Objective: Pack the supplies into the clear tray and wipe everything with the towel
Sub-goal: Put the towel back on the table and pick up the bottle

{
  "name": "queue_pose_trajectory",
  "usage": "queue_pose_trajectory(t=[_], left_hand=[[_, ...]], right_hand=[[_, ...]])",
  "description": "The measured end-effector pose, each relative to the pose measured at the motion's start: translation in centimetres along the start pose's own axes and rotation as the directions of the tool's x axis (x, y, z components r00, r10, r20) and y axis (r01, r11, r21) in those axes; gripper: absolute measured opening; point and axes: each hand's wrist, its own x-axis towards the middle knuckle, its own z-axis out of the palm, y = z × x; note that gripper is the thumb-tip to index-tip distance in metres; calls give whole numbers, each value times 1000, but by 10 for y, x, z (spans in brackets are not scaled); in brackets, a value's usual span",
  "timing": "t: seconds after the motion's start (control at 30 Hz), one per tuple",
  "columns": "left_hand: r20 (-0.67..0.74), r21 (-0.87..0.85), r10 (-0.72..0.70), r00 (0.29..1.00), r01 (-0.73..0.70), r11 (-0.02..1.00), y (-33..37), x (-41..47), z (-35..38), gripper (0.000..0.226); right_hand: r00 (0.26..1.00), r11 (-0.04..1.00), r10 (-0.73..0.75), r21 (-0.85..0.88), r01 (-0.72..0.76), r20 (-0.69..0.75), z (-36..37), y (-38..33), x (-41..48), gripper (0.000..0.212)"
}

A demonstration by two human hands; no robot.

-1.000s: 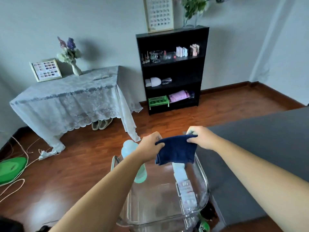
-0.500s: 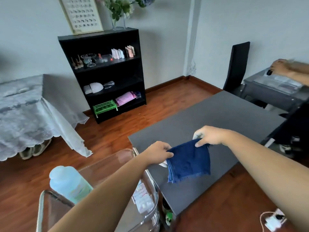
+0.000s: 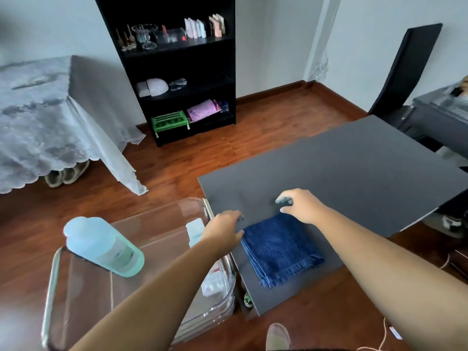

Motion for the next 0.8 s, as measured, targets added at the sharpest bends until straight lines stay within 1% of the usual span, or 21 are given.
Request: queue_pose_trajectory(t=[0.07, 0.17, 0.23, 0.33, 0.4, 0.5, 0.6, 0.7, 0.77, 0.8], left_hand=[[-40, -24, 8, 999, -9, 1000, -6, -4, -10, 38], [-110, -43, -8, 994, 4, 999, -22, -18, -35, 41], [-197, -51, -33, 980, 23, 998, -35, -31, -56, 38], [-383, -120, -140, 913, 101, 988, -62, -63, -83, 30], [-456, -157, -217, 863, 162, 974, -82, -89, -93, 25], [-476, -245, -356, 804, 268, 932, -120, -132, -95, 20], [-479, -271, -470, 742, 384, 882, -155, -166, -89, 6], [-448, -335, -569, 689, 461, 822, -181, -186, -84, 12], [-451, -404, -606, 655, 455, 794, -195, -188, -85, 16], [-446, -441, -623, 643, 447, 778, -202, -187, -86, 23]], right_hand=[[999, 999, -45, -1, 45, -24, -3, -16, 7, 23], [990, 990, -142, 20, 142, -11, -1, -59, 18, 19], [978, 978, -207, 37, 206, 5, 6, -93, 25, 18], [947, 947, -317, 62, 314, 47, 28, -153, 32, 19], [922, 925, -377, 87, 370, 85, 45, -189, 34, 20], [882, 891, -453, 93, 444, 129, 76, -238, 32, 23], [857, 874, -487, 96, 477, 170, 108, -268, 28, 29], [844, 871, -490, 95, 482, 218, 137, -287, 27, 43], [853, 884, -467, 95, 458, 231, 151, -293, 27, 56], [858, 890, -455, 101, 444, 238, 157, -297, 29, 62]])
